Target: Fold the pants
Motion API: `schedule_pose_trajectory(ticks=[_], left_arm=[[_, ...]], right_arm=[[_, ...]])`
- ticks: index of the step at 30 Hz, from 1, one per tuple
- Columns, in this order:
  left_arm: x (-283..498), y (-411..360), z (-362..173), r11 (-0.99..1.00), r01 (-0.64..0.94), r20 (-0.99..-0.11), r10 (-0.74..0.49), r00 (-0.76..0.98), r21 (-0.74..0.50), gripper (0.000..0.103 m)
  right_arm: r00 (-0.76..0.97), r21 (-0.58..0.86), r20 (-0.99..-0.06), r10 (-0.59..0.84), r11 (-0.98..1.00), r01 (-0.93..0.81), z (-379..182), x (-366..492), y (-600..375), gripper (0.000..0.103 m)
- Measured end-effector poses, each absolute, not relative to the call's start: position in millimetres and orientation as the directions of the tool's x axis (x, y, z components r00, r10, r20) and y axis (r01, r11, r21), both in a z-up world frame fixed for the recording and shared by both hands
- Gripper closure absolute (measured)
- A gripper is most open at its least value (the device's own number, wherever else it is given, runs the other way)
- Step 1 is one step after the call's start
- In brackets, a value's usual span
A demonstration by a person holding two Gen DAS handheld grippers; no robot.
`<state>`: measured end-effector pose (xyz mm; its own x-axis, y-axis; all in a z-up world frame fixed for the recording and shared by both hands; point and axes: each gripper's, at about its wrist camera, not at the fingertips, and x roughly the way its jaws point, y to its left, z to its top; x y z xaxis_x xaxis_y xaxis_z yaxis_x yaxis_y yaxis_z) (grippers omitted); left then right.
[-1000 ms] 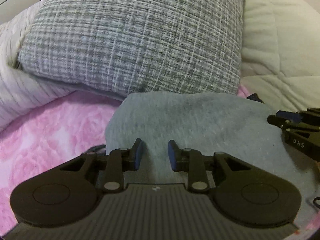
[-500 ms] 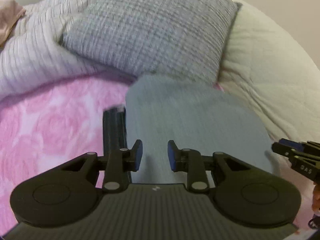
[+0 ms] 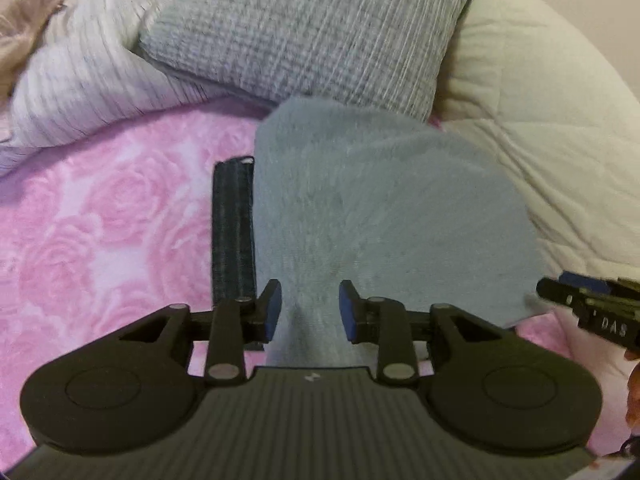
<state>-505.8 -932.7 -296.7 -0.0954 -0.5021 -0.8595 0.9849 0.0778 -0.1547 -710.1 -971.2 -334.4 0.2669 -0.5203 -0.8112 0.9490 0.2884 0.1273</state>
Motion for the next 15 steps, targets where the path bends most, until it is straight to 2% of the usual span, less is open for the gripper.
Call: schedule_pose_trajectory(ticks=[1, 4, 11, 15], left_arm=[[-506, -929, -287, 0.083, 0.985, -0.859, -0.504, -0.09, -0.152, 0.071], [-505, -910, -254, 0.082, 0.985, -0.845, -0.528, -0.085, -0.151, 0.067], [-508, -862, -178, 0.046, 0.992, -0.813, -0.578, -0.071, -0.119, 0.047], [-506, -829, -145, 0.007, 0.994, -0.801, -0.593, -0.084, -0.11, 0.036]], right_arm=[[0.277, 0.139, -0.806, -0.524, 0.287, 0.948, -326, -710, -966, 0.05], [0.297, 0.167, -0.8, -0.521, 0.283, 0.945, -299, -711, -946, 0.044], [0.366, 0.255, -0.76, -0.538, 0.27, 0.928, -227, -711, -892, 0.04], [0.377, 0.247, -0.741, -0.556, 0.297, 0.922, -191, -706, -856, 0.039]])
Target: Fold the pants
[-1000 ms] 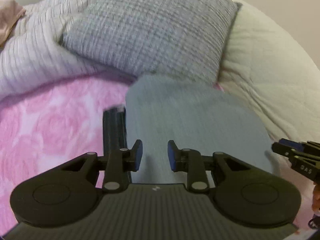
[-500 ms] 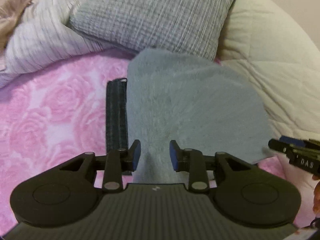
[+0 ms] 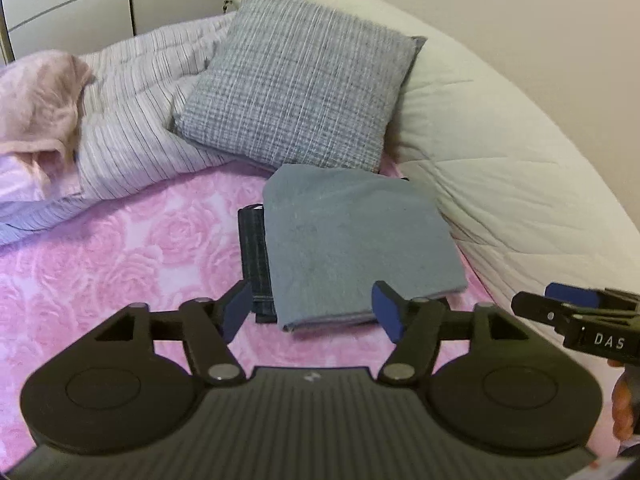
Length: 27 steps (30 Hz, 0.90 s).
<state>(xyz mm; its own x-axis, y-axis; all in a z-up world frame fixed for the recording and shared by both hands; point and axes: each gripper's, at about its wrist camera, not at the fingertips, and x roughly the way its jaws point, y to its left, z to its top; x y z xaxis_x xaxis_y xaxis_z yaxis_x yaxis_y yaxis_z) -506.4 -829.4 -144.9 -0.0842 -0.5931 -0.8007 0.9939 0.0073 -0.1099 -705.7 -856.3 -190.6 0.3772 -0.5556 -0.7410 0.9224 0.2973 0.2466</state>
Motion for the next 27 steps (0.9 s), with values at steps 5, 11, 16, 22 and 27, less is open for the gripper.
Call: schedule_pose_trajectory(ticks=[5, 11, 16, 22, 27], left_arm=[[-502, -780, -112, -0.03, 0.995, -0.773, -0.628, -0.09, -0.092, 0.031], [-494, -721, -85, -0.076, 0.994, -0.733, -0.672, -0.11, -0.079, 0.014], [-489, -678, -72, -0.115, 0.991, -0.708, -0.695, -0.13, -0.069, 0.004], [-480, -628, -60, -0.118, 0.989, -0.689, -0.711, -0.144, -0.086, 0.001], [-471, -594, -52, -0.139, 0.987, -0.682, -0.713, -0.16, -0.086, 0.001]], right_arm=[[0.375, 0.247, -0.729, -0.573, 0.292, 0.924, -157, -701, -812, 0.038], [0.322, 0.205, -0.718, -0.617, 0.253, 0.945, -127, -689, -750, 0.038], [0.291, 0.205, -0.71, -0.641, 0.207, 0.957, -113, -682, -700, 0.038], [0.248, 0.19, -0.708, -0.662, 0.159, 0.969, -101, -674, -647, 0.038], [0.28, 0.231, -0.706, -0.651, 0.162, 0.959, -96, -668, -614, 0.038]])
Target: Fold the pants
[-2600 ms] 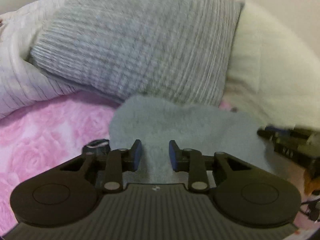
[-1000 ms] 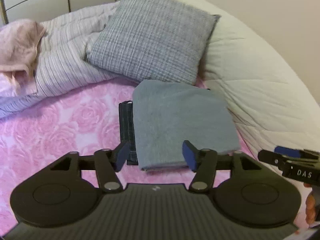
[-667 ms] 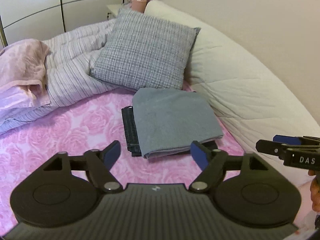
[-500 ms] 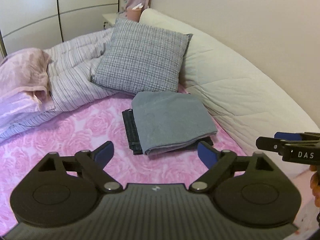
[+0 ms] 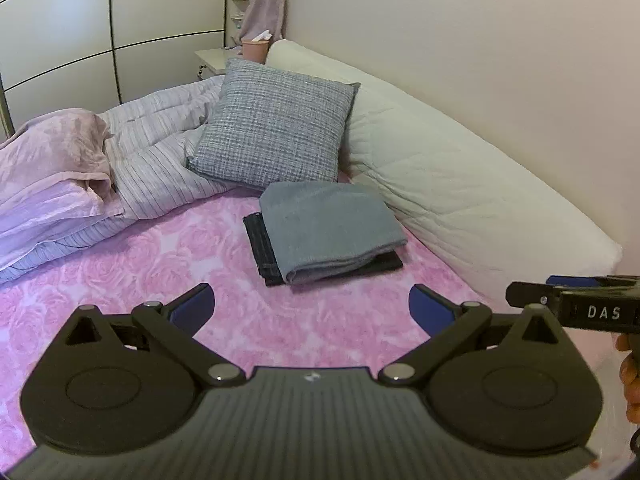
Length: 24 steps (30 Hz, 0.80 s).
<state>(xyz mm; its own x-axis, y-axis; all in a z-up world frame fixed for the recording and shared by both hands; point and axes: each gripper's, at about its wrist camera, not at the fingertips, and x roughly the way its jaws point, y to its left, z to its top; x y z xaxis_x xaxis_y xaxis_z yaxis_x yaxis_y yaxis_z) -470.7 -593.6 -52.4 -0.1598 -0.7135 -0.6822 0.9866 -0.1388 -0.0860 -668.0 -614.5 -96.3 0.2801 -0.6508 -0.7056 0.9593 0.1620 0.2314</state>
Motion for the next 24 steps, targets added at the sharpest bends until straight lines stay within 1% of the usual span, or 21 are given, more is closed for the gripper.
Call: schedule_pose_trajectory(ticks=[2, 7, 15, 24], left_arm=[[-469, -583, -51, -0.132, 0.988, -0.694, -0.704, -0.15, -0.08, 0.001], [-462, -564, -52, -0.132, 0.987, -0.716, -0.681, -0.155, -0.088, 0.001], [-460, -547, -56, -0.144, 0.985, -0.734, -0.658, -0.167, -0.095, 0.001], [-464, -549, -65, -0.162, 0.982, -0.755, -0.631, -0.179, -0.097, 0.001]], right_arm=[[0.3, 0.258, -0.702, -0.646, 0.162, 0.953, -94, -667, -604, 0.038], [0.319, 0.269, -0.702, -0.637, 0.177, 0.947, -89, -661, -584, 0.038], [0.319, 0.254, -0.71, -0.628, 0.194, 0.948, -89, -652, -560, 0.038], [0.304, 0.237, -0.729, -0.614, 0.19, 0.953, -96, -649, -556, 0.038]])
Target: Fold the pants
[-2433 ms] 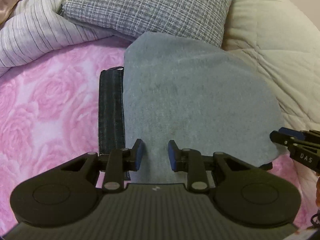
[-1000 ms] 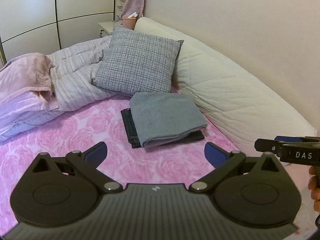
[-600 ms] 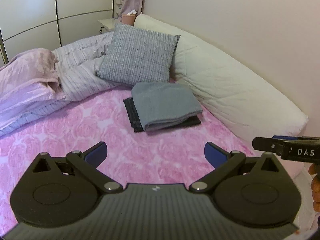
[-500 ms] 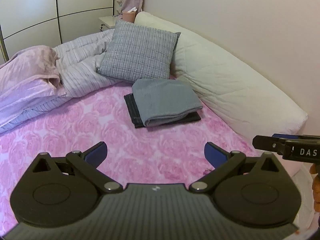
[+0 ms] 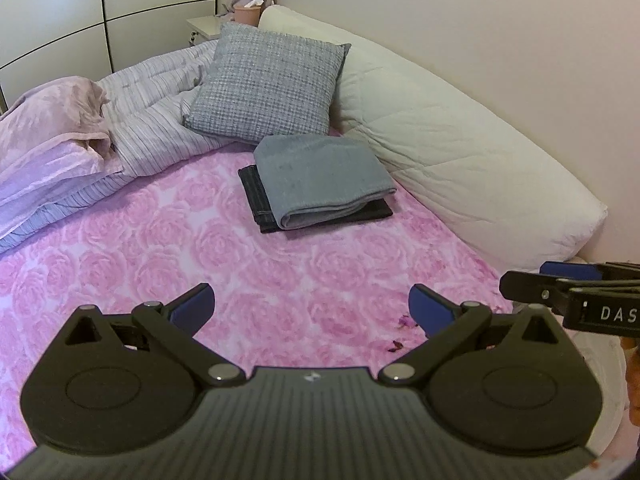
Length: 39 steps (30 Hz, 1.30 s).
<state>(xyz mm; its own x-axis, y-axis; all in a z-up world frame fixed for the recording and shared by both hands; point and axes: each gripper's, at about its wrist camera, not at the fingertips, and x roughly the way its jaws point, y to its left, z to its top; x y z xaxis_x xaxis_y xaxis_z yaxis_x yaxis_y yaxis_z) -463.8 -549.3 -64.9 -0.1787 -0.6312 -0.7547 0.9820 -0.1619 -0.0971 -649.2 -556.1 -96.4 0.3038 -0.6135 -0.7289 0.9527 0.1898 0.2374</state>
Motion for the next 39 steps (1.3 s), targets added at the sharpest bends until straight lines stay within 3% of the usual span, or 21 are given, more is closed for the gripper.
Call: schedule_pose_trajectory(ticks=[39], left_arm=[[-469, -570, -75, -0.202, 0.973, -0.771, -0.6, -0.212, -0.111, 0.001]], right_arm=[[0.283, 0.219, -0.754, -0.593, 0.179, 0.959, -103, -645, -571, 0.038]])
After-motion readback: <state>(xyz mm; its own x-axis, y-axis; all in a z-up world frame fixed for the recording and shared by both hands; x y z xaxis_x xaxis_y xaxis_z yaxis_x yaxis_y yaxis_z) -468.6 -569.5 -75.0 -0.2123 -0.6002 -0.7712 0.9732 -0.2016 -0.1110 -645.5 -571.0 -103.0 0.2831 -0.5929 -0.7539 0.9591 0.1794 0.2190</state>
